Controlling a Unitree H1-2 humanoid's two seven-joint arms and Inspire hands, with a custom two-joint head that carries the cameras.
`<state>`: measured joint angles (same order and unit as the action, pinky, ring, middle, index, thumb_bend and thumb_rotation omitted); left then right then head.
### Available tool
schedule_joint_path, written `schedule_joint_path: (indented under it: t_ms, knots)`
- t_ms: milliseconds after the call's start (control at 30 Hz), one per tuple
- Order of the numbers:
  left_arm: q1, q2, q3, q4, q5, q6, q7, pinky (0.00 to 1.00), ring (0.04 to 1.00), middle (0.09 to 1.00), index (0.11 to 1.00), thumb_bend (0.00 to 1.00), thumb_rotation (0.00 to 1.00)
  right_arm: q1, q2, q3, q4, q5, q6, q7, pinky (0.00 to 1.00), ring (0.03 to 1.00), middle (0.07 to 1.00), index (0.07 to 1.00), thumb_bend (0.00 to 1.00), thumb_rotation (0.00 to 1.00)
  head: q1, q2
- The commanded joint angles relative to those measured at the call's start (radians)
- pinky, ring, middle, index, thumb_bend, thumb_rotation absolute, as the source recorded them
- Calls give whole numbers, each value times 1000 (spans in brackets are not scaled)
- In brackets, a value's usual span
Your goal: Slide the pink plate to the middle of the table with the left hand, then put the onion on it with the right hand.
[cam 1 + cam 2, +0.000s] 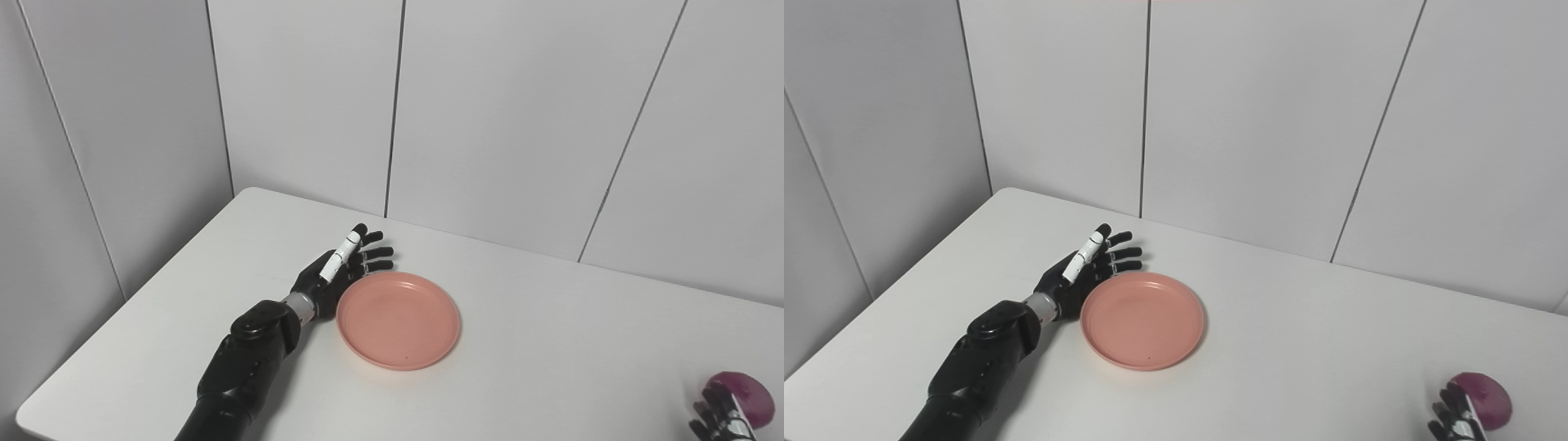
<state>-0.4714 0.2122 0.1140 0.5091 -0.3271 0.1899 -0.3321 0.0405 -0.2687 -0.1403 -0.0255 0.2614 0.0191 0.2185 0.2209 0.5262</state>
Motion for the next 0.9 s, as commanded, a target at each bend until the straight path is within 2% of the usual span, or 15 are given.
schedule_joint_path:
  t_ms: [0,233,333,600,867]
  knots:
    - [3,-20,-16,-36,13,48,18,783,793,805,859,655,810,-12,3,10,12,-3,-5,7,1000,996,994,981,810,910,-2,2]
    - [25,-81,-24,-137,21,133,79,763,779,778,849,674,778,-14,6,11,18,-8,-9,7,999,994,996,980,815,902,-10,4]
    - [37,-109,-40,-174,29,157,101,756,767,773,847,713,766,-16,7,11,21,-5,-8,8,1000,995,998,980,823,900,-13,5]
    - [69,-178,-76,-217,60,179,141,737,756,769,839,730,772,-13,10,15,13,-14,-11,6,992,990,997,980,829,902,-32,11]
    - [92,-220,-114,-233,82,199,157,725,758,779,852,682,810,-15,23,20,11,-25,-10,-1,970,976,986,972,837,887,-71,17]
